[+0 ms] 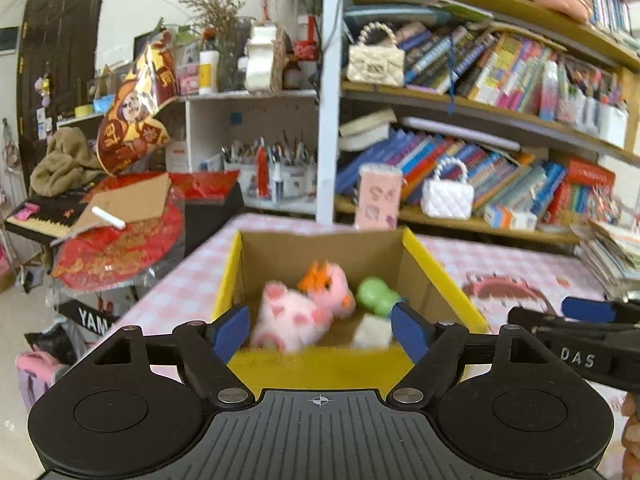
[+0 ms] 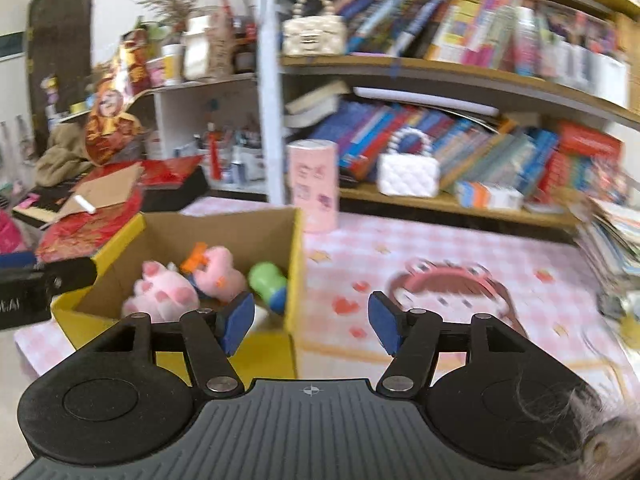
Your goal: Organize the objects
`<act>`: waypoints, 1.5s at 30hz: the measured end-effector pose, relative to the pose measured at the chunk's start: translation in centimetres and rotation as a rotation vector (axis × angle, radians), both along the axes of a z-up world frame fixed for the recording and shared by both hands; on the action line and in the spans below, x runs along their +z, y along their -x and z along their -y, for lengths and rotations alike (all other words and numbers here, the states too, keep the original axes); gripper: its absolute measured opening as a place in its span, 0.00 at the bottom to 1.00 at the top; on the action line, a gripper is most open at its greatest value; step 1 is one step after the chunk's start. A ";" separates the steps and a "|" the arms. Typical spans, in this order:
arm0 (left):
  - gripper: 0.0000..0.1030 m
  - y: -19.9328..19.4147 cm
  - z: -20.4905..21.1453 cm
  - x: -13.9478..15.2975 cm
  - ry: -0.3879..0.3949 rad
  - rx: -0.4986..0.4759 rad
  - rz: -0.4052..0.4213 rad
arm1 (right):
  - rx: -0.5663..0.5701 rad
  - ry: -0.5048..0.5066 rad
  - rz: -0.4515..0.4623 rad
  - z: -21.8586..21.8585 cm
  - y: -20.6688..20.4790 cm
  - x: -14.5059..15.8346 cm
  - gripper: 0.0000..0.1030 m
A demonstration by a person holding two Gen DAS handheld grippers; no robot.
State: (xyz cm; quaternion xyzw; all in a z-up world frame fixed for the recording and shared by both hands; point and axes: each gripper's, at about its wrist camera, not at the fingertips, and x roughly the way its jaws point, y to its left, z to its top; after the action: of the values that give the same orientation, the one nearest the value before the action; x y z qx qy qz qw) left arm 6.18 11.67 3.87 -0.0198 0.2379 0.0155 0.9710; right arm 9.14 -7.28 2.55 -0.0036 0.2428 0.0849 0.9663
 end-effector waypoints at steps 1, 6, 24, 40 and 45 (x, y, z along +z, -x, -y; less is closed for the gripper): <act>0.79 0.6 0.1 -0.4 0.002 -0.003 -0.012 | -0.014 0.008 -0.002 0.2 0.8 -0.3 0.61; 0.79 2.6 1.5 -2.4 0.000 -0.033 -0.082 | -0.084 0.036 -0.036 1.5 4.4 -1.7 0.62; 0.87 6.6 8.4 -4.4 -0.112 -0.143 -0.114 | -0.395 0.004 -0.113 7.7 11.9 -4.1 0.72; 0.92 6.8 11.3 -4.8 -0.113 -0.154 -0.116 | -0.420 0.000 -0.125 9.6 12.2 -4.3 0.84; 0.92 6.5 11.5 -4.9 -0.124 -0.135 -0.124 | -0.418 0.000 -0.127 9.8 12.0 -4.2 0.92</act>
State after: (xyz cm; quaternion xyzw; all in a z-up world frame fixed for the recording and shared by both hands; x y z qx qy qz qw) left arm -0.31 0.17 -1.03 0.0573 0.2968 -0.0341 0.9526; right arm -2.85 -17.07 -1.69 0.0522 0.2987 -0.1171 0.9457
